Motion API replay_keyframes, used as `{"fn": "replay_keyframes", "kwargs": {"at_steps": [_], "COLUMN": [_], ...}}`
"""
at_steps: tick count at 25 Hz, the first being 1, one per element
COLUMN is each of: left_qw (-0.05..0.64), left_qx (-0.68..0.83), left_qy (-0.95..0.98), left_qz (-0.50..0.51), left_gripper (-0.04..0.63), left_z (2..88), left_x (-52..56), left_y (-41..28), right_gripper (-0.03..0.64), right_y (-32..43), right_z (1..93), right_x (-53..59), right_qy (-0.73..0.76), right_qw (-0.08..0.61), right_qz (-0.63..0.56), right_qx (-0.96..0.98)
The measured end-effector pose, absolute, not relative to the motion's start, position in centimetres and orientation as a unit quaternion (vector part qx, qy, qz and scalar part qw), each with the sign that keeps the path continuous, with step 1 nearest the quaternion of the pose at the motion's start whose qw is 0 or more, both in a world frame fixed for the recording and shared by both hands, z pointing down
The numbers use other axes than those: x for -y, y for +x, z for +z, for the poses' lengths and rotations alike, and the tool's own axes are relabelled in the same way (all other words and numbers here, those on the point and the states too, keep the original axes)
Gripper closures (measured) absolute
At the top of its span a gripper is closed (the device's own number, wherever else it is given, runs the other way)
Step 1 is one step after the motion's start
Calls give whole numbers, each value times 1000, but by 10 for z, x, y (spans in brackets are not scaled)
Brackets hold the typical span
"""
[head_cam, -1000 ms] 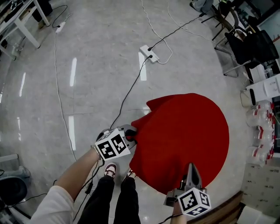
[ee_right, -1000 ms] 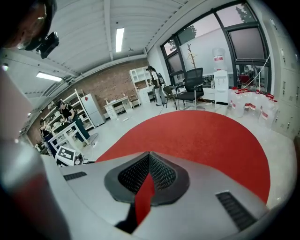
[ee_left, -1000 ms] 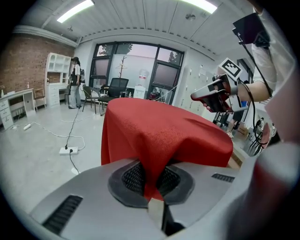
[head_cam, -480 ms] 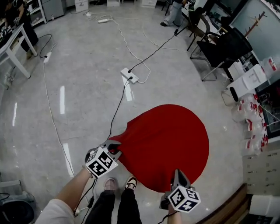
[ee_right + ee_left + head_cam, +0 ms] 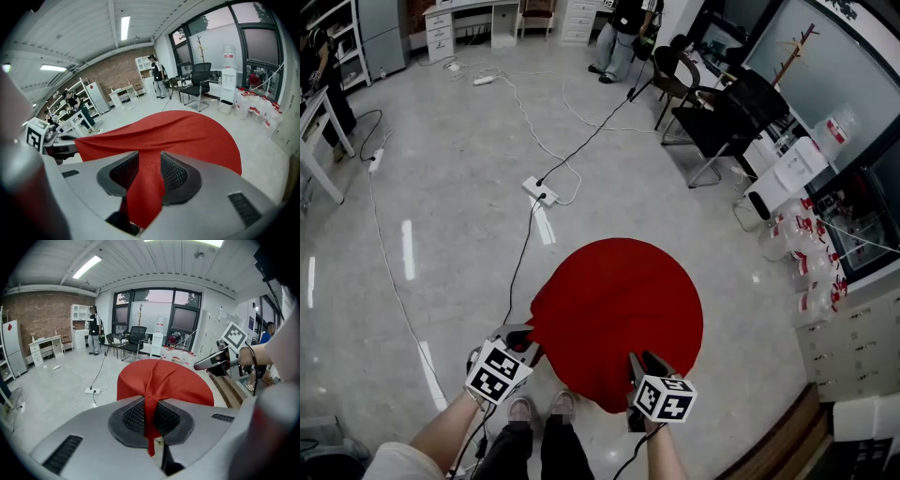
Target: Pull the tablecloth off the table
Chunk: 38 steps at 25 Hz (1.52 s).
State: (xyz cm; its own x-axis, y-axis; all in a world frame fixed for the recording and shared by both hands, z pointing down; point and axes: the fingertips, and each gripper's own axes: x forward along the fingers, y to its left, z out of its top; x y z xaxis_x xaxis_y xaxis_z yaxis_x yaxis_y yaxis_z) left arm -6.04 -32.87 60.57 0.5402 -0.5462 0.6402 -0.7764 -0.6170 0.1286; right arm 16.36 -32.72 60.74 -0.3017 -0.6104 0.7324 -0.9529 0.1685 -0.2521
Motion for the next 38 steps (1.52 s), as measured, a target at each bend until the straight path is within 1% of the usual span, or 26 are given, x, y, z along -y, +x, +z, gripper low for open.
{"fn": "replay_keyframes", "kwargs": {"at_steps": [1,5,9,11,13,18,20,22,24,26,27,28,29,31,32,36,38], "left_qw": [206,216,221,220,218,209,204,201,201,200,199,200,203,216,225,260,261], "left_qx": [388,395,401,402,402,398,395,393,396,402,404,407,410,420,426,439,436], "left_qy": [854,854,855,856,858,862,865,866,867,866,865,864,861,853,847,827,825], "left_qz": [279,262,244,239,235,233,234,234,227,222,221,221,222,223,225,237,249], "left_gripper": [577,577,577,577,577,577,577,577,577,577,577,577,577,577,577,577,577], "left_z": [600,579,559,550,542,533,530,525,518,512,511,511,512,517,520,539,546], "left_x": [327,320,317,318,319,323,322,320,320,322,323,324,325,329,330,334,334], "left_y": [-59,-55,-51,-51,-51,-49,-49,-49,-51,-53,-55,-56,-59,-66,-71,-88,-87], "right_gripper": [455,406,343,329,327,329,366,398,456,487,515,558,582,588,588,588,588], "right_y": [163,160,162,159,154,144,139,130,122,120,121,123,125,127,129,142,150], "right_z": [611,631,647,653,658,687,700,706,706,704,703,700,697,690,685,655,640], "right_x": [331,347,364,371,376,396,398,396,395,394,394,394,393,392,392,390,389], "right_qy": [532,501,462,433,396,322,297,266,245,243,246,250,255,279,297,379,406], "right_qw": [252,295,337,355,380,472,496,507,504,501,502,505,506,492,475,370,332], "right_qz": [347,325,286,263,237,150,141,141,140,154,165,174,183,212,233,317,337], "right_qx": [730,746,769,786,802,807,804,808,816,816,813,808,803,797,795,787,782]}}
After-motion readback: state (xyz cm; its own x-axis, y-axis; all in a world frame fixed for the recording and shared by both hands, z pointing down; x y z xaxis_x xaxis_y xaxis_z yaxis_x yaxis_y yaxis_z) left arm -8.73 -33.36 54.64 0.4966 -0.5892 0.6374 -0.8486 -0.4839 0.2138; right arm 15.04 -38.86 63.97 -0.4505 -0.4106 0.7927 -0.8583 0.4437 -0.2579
